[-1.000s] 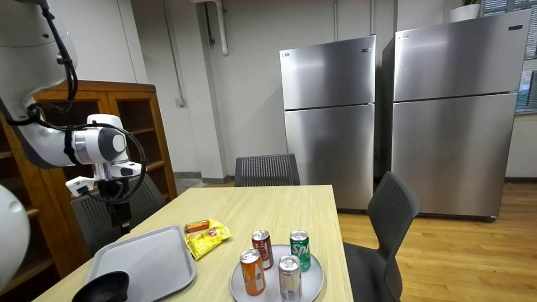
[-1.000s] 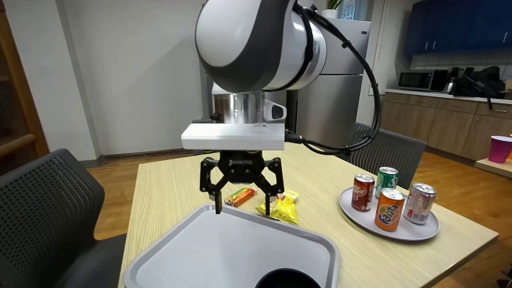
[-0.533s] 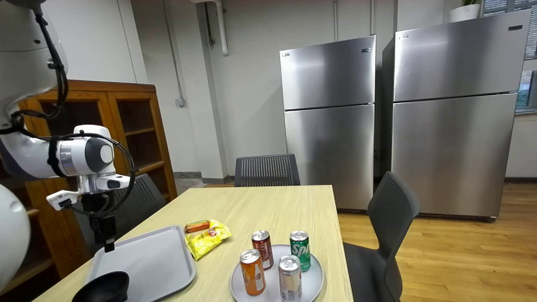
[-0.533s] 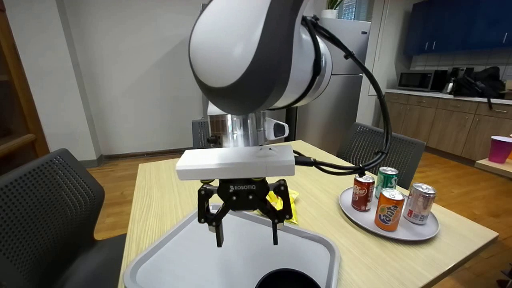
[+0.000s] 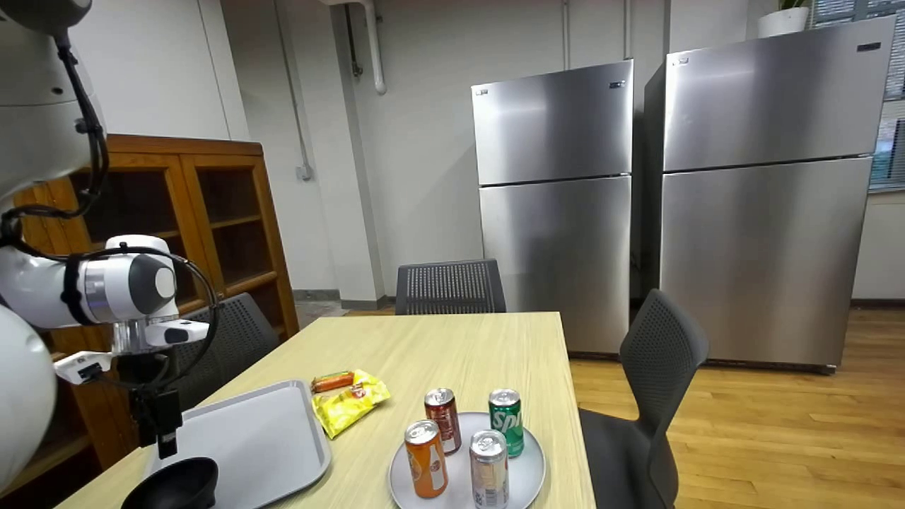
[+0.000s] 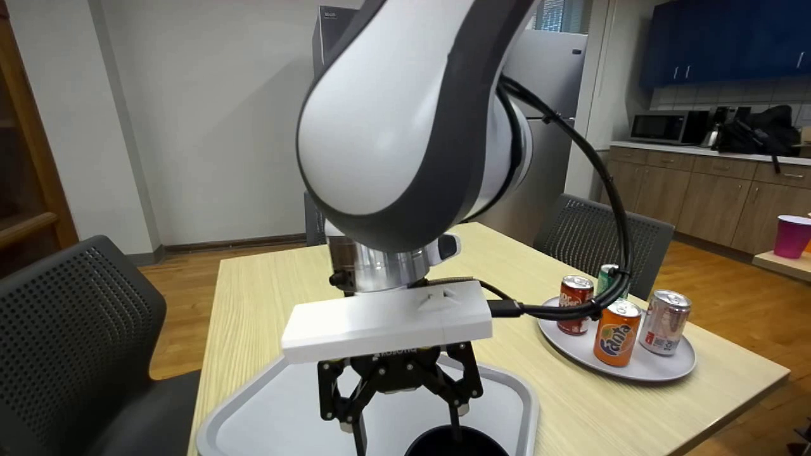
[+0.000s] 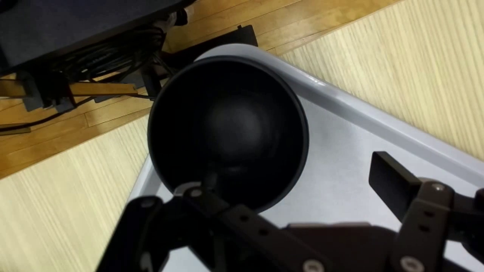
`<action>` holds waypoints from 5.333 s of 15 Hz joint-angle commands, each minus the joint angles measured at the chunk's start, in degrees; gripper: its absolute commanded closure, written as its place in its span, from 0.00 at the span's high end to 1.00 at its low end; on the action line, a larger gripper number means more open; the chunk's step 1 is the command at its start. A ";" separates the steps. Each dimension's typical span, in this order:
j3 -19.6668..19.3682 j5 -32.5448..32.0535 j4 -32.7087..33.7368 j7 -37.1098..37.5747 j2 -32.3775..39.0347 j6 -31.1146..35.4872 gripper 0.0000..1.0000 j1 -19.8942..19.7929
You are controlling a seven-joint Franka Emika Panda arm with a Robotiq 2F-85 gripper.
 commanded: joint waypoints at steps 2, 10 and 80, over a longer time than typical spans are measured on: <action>0.10 -0.05 0.00 0.00 0.18 -0.07 1.00 -0.24; -0.11 0.99 0.51 6.00 2.34 2.47 1.00 1.19; -13.04 -7.33 21.94 9.36 13.81 -9.34 0.02 -8.07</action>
